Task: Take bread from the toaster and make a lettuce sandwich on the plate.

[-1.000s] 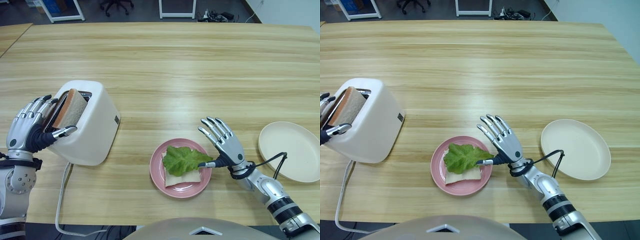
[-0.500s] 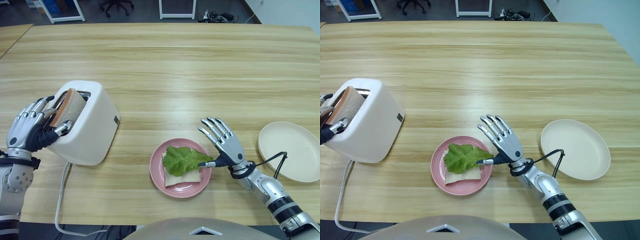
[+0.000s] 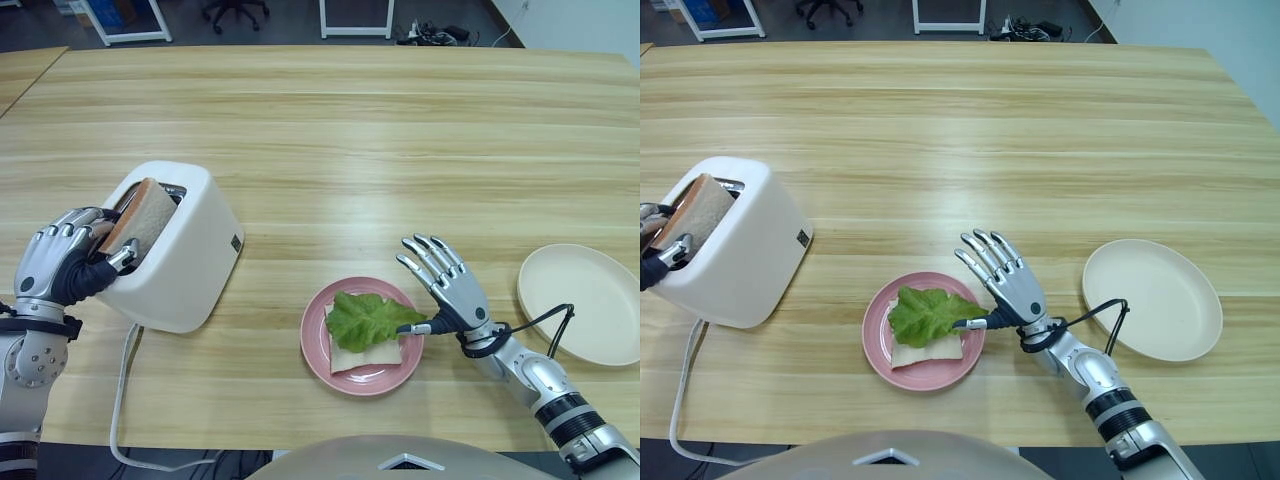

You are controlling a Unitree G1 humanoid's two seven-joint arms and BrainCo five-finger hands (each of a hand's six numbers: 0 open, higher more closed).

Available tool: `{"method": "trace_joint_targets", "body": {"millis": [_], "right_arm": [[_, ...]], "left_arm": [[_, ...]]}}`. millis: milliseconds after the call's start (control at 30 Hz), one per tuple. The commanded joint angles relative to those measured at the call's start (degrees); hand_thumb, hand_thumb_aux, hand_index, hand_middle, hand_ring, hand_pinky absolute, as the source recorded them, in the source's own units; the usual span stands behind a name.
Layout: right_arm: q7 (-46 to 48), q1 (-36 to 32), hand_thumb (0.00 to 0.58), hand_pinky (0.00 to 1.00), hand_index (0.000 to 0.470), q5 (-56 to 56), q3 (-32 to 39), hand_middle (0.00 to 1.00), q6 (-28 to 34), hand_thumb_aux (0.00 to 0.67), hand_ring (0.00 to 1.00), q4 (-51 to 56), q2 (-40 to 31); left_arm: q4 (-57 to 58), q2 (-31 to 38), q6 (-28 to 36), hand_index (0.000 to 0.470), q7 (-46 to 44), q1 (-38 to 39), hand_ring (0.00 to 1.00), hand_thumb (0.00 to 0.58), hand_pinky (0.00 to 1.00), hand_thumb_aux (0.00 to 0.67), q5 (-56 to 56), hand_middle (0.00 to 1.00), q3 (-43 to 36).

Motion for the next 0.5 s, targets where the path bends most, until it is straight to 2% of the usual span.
{"method": "trace_joint_targets", "body": {"millis": [33, 267, 367, 500], "right_arm": [[-0.4, 0.3, 0.000, 0.00, 0.000, 0.4, 0.4, 0.00, 0.2, 0.000, 0.00, 1.3, 0.2], [-2.0, 0.4, 0.000, 0.00, 0.000, 0.6, 0.5, 0.00, 0.8, 0.000, 0.00, 3.0, 0.6], [-2.6, 0.8, 0.000, 0.00, 0.000, 0.9, 0.4, 0.00, 1.2, 0.000, 0.00, 3.2, 0.8], [-2.9, 0.5, 0.000, 0.00, 0.000, 1.1, 0.6, 0.00, 1.1, 0.000, 0.00, 3.7, 0.9]], "left_arm": [[0.8, -2.2, 2.1, 0.470, 5.2, -3.7, 1.00, 0.580, 1.00, 0.670, 1.7, 1.00, 0.2], [3.2, -3.7, 3.0, 0.470, 13.7, -11.1, 1.00, 0.580, 1.00, 0.670, 2.8, 1.00, -0.3], [4.9, -4.6, 2.4, 0.470, 13.5, -14.1, 1.00, 0.580, 1.00, 0.670, 1.0, 1.00, -1.9], [5.5, -6.0, 1.5, 0.470, 12.7, -13.8, 1.00, 0.580, 1.00, 0.670, -1.4, 1.00, -2.7]]}}
